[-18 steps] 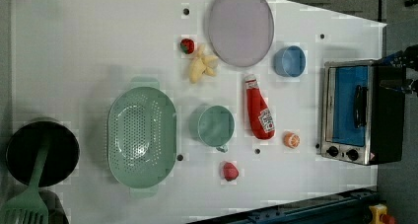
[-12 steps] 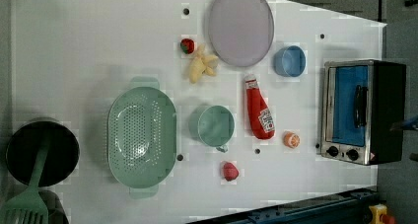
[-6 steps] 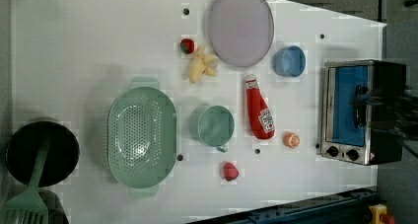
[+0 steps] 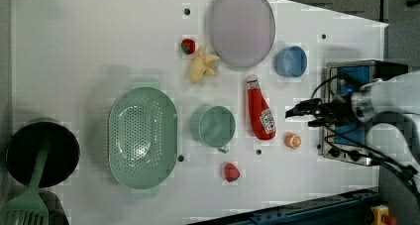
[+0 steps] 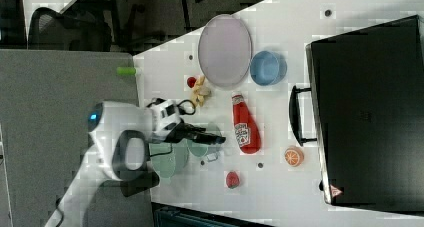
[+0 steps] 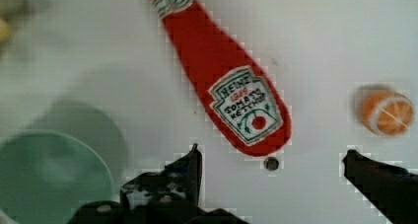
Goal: Pick Ketchup from the table and place it in strainer.
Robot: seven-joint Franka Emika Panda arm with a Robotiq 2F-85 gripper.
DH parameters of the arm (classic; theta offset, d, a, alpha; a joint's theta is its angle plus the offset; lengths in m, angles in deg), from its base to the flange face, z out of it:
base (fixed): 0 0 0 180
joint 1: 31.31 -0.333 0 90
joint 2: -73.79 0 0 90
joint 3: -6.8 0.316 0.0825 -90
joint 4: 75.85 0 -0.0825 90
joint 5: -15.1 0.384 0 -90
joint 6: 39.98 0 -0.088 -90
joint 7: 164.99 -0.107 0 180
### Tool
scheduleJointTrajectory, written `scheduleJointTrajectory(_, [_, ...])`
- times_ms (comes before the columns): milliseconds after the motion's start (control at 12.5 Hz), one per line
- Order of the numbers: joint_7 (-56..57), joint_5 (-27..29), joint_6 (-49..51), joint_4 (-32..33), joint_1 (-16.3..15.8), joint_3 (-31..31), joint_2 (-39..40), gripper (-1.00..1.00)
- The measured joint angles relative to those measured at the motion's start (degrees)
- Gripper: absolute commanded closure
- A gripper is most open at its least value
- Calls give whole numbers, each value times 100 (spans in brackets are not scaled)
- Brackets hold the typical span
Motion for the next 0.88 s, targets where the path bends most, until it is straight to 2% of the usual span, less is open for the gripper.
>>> scheduleJointTrajectory(400, [1670, -24, -1133, 224, -62, -11, 351, -100])
scheduleJointTrajectory(880, [2185, -259, -1989, 235, -105, 33, 1330, -100])
